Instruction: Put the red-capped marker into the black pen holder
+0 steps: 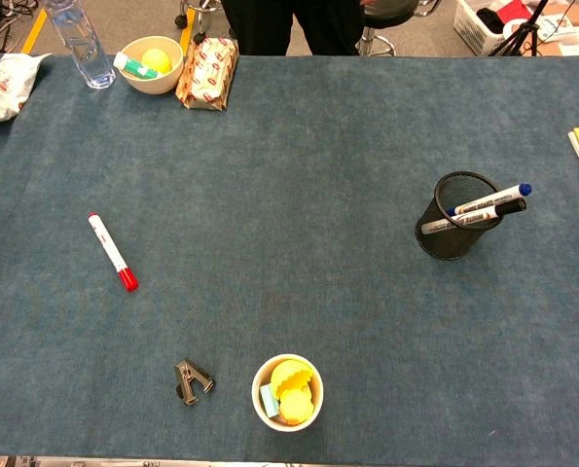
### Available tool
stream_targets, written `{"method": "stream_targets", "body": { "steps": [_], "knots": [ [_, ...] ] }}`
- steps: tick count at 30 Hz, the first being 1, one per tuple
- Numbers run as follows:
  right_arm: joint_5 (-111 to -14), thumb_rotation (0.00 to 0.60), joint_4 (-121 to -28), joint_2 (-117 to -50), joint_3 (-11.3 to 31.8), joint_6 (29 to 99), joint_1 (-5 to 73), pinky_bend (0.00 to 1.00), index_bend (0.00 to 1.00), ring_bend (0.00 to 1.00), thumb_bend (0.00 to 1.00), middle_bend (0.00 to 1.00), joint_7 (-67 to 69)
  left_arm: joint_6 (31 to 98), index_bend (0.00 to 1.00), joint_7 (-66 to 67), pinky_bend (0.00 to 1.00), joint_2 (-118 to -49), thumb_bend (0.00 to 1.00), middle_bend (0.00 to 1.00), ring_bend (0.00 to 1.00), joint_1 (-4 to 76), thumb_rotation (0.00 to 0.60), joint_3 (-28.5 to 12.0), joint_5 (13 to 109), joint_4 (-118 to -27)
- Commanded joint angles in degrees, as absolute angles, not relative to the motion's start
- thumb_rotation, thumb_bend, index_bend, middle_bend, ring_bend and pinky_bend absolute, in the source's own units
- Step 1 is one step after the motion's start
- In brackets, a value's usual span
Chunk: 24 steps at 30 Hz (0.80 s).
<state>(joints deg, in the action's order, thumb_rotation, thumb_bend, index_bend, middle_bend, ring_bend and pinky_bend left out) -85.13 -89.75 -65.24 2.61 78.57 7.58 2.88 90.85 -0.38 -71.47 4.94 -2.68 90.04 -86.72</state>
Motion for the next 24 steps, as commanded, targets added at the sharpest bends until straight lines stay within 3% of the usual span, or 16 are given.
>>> {"method": "stream_targets", "body": {
  "steps": [1,5,8,11,16,19,24],
  "knots": [
    [-85.2,0.600,-90.0,-65.1,2.7,78.4,7.8,0.49,0.40,0.30,0.23,0.30,2.7,90.9,0.59,-1.4,0.58,-71.9,0.04,0.60,0.49,5.2,0.600,-2.8,90.5,-86.1],
    [-86.3,0.600,-90.8,-64.1,1.9,78.0,7.8,0.48,0.40,0.30,0.25,0.30,3.1,89.7,0.58,-2.6,0.39,-71.6,0.07,0.60,0.44,5.8,0.600,-1.6,92.1,-85.6],
    [-86.4,0.600,-91.4,-63.4,1.7,78.1,7.7,0.48,0.40,0.30,0.29,0.30,3.6,88.1,0.56,-3.1,0.23,-71.1,0.07,0.56,0.30,6.6,0.600,-0.8,92.8,-85.7],
    [-86.0,0.600,-92.0,-62.9,2.0,78.1,7.8,0.48,0.40,0.30,0.30,0.30,3.6,86.6,0.52,-4.3,0.12,-70.9,0.07,0.41,0.16,7.5,0.600,-0.5,93.3,-85.9],
    [-85.8,0.600,-92.8,-62.7,2.6,78.6,7.9,0.49,0.40,0.30,0.30,0.30,2.4,83.5,0.45,-5.5,0.07,-70.3,0.07,0.14,0.01,9.3,0.600,0.2,94.0,-87.5],
    [-85.3,0.600,-92.8,-62.5,2.9,78.5,8.1,0.49,0.40,0.30,0.30,0.30,2.1,81.6,0.45,-5.7,0.06,-69.9,0.07,0.06,0.00,10.4,0.600,0.7,94.6,-89.0],
    [-85.3,0.600,-92.8,-62.4,3.2,78.6,8.4,0.49,0.40,0.30,0.30,0.30,2.2,78.8,0.44,-4.6,0.05,-70.6,0.07,0.03,0.00,12.3,0.600,1.2,95.3,-90.1]
  ]
}}
